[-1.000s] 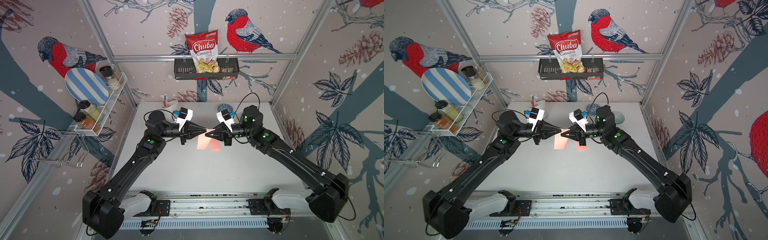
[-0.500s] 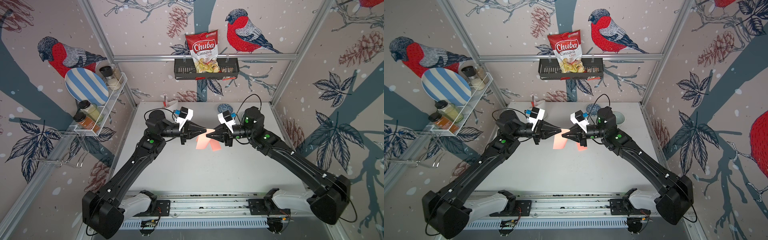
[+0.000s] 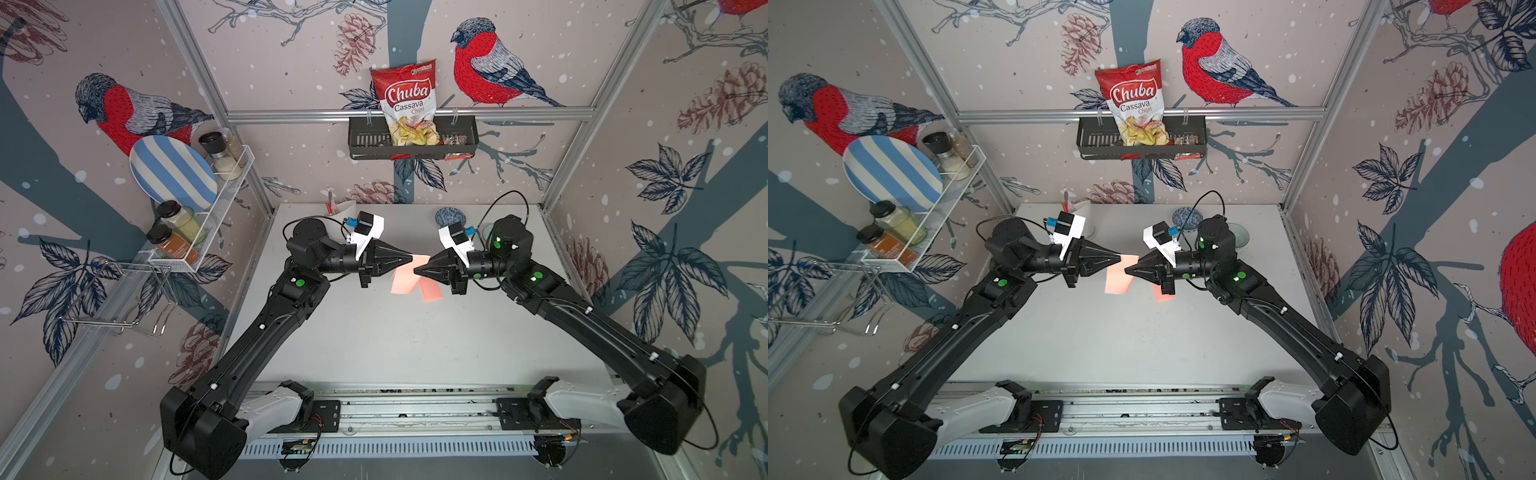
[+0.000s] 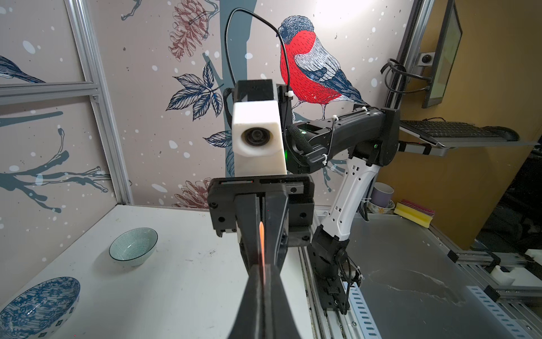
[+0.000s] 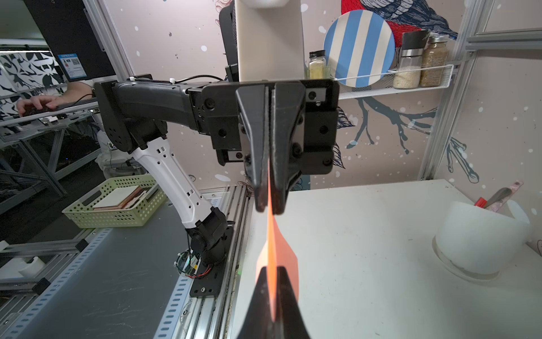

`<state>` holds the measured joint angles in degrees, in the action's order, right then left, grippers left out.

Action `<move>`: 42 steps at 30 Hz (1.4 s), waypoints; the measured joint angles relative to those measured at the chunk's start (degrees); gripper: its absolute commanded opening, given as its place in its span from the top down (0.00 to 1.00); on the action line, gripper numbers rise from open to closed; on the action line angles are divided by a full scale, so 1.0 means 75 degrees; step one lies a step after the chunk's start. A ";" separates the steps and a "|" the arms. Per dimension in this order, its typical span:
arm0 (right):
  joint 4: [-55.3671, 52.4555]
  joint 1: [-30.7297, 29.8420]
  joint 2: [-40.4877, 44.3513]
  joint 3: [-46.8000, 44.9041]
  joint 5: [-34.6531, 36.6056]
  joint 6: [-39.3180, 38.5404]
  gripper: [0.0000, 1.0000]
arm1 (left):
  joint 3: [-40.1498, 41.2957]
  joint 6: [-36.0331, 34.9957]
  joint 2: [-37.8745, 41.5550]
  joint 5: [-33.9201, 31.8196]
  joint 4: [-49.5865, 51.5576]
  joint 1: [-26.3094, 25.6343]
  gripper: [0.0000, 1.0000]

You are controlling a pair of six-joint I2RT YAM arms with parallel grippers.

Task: Fold the square paper along the opposite sides
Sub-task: Smooth out the paper.

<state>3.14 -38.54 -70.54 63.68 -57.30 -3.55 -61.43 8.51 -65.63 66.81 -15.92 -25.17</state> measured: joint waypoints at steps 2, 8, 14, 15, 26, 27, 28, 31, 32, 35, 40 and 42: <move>-0.0041 -0.0009 0.0003 -0.0038 0.0003 -0.0082 0.89 | -0.0038 0.0000 0.0006 -0.0067 -0.0020 0.0000 1.00; -0.0038 -0.0058 -0.0058 -0.0064 -0.0006 -0.0079 0.86 | -0.0070 0.0006 0.0023 -0.0105 -0.0029 0.0000 1.00; -0.0087 -0.0125 -0.0096 -0.0064 -0.0012 -0.0082 1.00 | -0.0085 0.0009 0.0090 -0.0125 -0.0067 0.0000 1.00; -0.0079 -0.0128 -0.0096 -0.0064 -0.0009 -0.0102 1.00 | -0.0085 0.0009 0.0096 -0.0125 -0.0067 0.0000 1.00; 0.0015 -0.0154 -0.0035 -0.0111 -0.0009 -0.0122 0.88 | -0.0195 -0.0032 0.0125 -0.0152 0.0090 0.0000 1.00; 0.0041 -0.0154 -0.0020 -0.0128 -0.0009 -0.0131 0.85 | -0.0210 -0.0070 0.0131 -0.0160 0.0117 -0.0003 1.00; 0.0079 -0.0157 -0.0009 -0.0149 -0.0009 -0.0134 0.90 | -0.0230 -0.0096 0.0137 -0.0163 0.0163 -0.0003 1.00; 0.0029 -0.0157 0.0009 -0.0221 0.0020 -0.0154 1.00 | -0.0315 -0.0166 0.0175 -0.0251 0.0157 0.0000 1.00; 0.0032 -0.0154 0.0009 -0.0224 0.0032 -0.0140 1.00 | -0.0321 -0.0198 0.0184 -0.0242 0.0160 0.0000 1.00; 0.0044 -0.0157 0.0017 -0.0236 0.0038 -0.0137 0.87 | -0.0326 -0.0198 0.0184 -0.0283 0.0178 0.0000 1.00; 0.0023 -0.0163 0.0067 -0.0265 0.0052 -0.0152 1.00 | -0.0388 -0.0201 0.0192 -0.0315 0.0163 0.0000 1.00; 0.0026 -0.0157 0.0067 -0.0265 0.0070 -0.0140 1.00 | -0.0411 -0.0201 0.0192 -0.0312 0.0166 0.0000 1.00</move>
<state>3.33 -39.72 -70.04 61.69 -56.77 -4.60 -64.51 7.01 -64.18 64.47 -14.68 -25.17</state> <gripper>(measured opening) 0.051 0.049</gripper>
